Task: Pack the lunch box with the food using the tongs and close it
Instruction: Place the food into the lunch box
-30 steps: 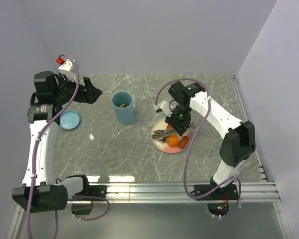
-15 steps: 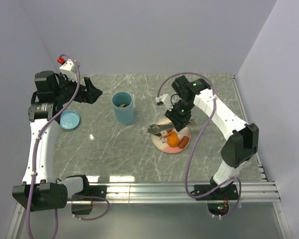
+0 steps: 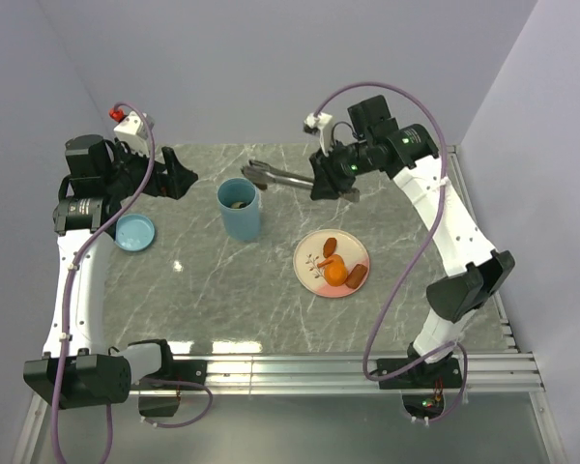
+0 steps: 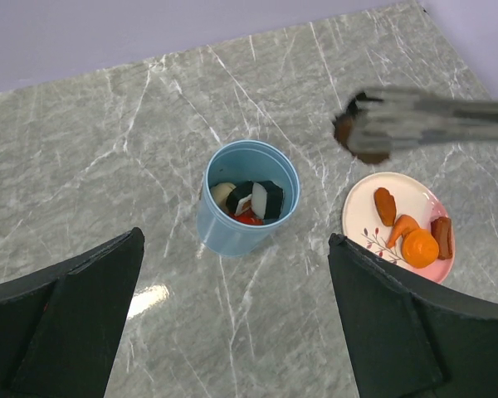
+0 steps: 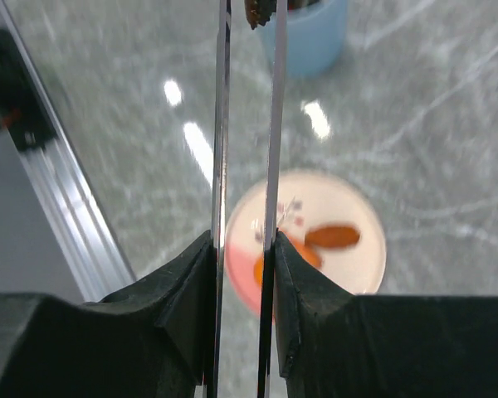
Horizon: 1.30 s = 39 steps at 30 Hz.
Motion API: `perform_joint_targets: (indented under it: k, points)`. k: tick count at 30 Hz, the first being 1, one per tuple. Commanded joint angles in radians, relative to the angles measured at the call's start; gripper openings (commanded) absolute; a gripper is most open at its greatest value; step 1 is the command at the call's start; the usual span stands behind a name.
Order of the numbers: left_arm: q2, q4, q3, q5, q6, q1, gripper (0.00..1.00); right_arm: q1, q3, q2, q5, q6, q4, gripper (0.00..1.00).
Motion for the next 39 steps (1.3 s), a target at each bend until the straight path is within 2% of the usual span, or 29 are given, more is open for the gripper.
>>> perform_joint_targets:
  k: [1,14,30,33,34,36,39]
  points:
    - [-0.002,0.027,0.040,0.018,-0.003,0.003,0.99,0.008,0.107,0.078,-0.071,0.122,0.153,0.13]
    - [-0.011,0.061,0.019,-0.008,-0.043,0.005,0.99,0.057,0.153,0.237,-0.100,0.199,0.239,0.17]
    - [-0.020,0.075,-0.004,-0.011,-0.063,0.005,0.99,0.077,-0.005,0.234,-0.108,0.185,0.232,0.24]
    - [-0.020,0.069,-0.004,-0.013,-0.062,0.003,0.99,0.077,-0.002,0.237,-0.112,0.190,0.235,0.30]
    - [-0.020,0.067,-0.003,-0.013,-0.062,0.003,0.99,0.077,0.000,0.237,-0.112,0.193,0.236,0.38]
    - [-0.020,0.064,-0.001,-0.014,-0.060,0.003,0.99,0.076,0.009,0.237,-0.118,0.194,0.231,0.45]
    - [-0.019,0.064,0.002,-0.016,-0.057,0.003,0.99,0.077,0.021,0.229,-0.123,0.199,0.228,0.50]
